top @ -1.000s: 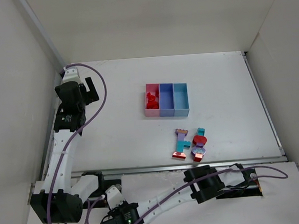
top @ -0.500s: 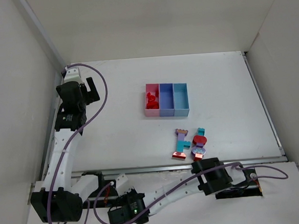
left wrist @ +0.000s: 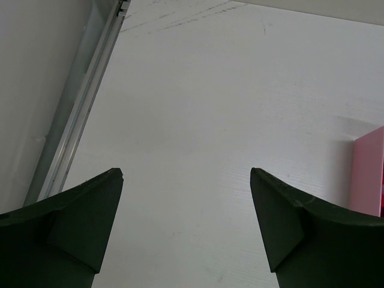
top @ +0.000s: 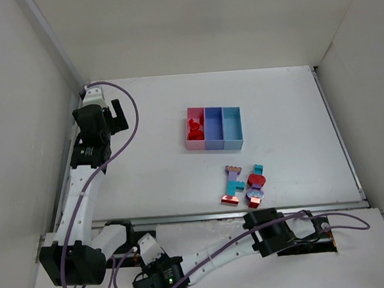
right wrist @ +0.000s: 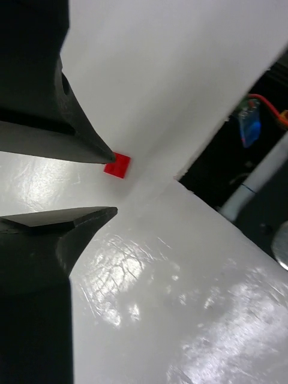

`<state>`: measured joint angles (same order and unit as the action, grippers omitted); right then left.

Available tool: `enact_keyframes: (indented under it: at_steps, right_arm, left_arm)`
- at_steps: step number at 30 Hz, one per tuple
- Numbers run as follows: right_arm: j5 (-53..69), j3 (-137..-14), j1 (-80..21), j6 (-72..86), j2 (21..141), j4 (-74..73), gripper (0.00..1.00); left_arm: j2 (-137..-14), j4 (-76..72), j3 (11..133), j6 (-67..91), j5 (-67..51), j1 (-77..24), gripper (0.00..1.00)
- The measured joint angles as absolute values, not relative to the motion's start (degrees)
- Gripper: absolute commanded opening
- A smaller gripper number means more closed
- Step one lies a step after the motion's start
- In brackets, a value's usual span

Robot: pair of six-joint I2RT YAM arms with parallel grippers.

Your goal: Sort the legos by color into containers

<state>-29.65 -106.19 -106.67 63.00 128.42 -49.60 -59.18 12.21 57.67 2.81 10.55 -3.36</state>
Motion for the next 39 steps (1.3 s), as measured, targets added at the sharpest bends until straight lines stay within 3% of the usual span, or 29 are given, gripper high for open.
enact_keyframes:
  at_steps: [7, 14, 39]
  right_arm:
    - [-26.9, -105.3, -107.5, 64.0, 128.7, -48.4, 0.51]
    - [-25.4, -108.3, -107.4, 64.1, 132.4, -48.2, 0.51]
    - [-26.2, -115.7, -107.4, 65.6, 136.5, -53.9, 0.33]
  left_arm:
    - [-59.2, 12.2, 57.6, 2.8, 10.1, -3.4, 0.85]
    - [-59.2, 12.2, 57.2, 2.3, 9.9, -3.4, 0.85]
    - [-58.6, 11.9, 56.7, 1.8, 9.4, -3.4, 0.85]
